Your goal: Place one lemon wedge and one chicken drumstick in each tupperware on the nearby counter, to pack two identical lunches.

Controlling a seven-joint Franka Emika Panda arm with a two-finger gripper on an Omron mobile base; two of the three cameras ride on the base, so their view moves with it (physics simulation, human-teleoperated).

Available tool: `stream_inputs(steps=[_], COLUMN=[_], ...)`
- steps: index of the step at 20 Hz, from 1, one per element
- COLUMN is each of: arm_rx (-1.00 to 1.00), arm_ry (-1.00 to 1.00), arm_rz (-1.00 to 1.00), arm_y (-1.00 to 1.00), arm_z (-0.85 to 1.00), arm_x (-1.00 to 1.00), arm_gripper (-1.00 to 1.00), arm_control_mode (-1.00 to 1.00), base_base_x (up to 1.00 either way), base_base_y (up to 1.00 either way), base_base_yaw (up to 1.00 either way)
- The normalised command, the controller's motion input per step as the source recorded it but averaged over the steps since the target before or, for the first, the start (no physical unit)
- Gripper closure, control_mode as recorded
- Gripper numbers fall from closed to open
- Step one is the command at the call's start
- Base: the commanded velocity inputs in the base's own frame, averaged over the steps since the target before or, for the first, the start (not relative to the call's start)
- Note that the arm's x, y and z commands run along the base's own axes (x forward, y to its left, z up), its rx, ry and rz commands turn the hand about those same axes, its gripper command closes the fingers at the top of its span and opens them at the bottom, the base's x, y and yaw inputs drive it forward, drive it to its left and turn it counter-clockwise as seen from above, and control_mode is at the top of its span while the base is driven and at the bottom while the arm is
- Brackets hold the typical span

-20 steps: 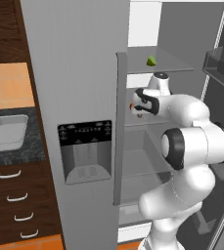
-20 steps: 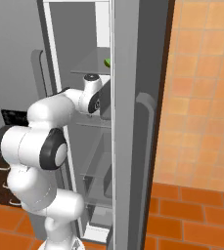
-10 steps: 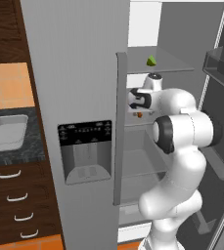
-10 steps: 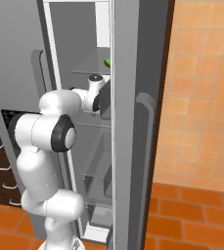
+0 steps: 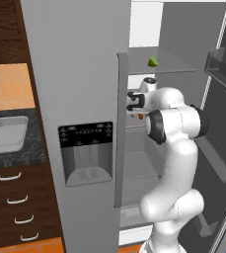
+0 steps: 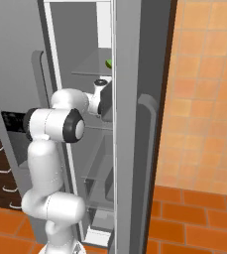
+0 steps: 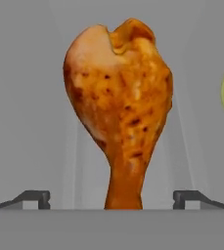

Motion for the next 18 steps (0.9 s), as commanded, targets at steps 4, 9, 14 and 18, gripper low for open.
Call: stream_inputs(steps=[4, 9, 14, 18], arm_rx=[0.00, 0.00, 0.00, 0.00], arm_ry=[0.00, 0.00, 0.03, -0.09], arm_rz=[0.00, 0.00, 0.00, 0.00], arm_y=[-0.05, -0.05, -0.02, -0.23], arm_z=[-0.26, -0.26, -0.25, 0.00], arm_x=[0.53, 0.19, -0.02, -0.49], arm_gripper=[-1.00, 1.00, 1.00, 1.00], arm_control_mode=[-1.00, -1.00, -1.00, -1.00], base_base_x=[0.00, 0.00, 0.00, 0.00], base_base_y=[0.00, 0.00, 0.00, 0.00], base_base_yaw=[0.00, 0.00, 0.00, 0.00])
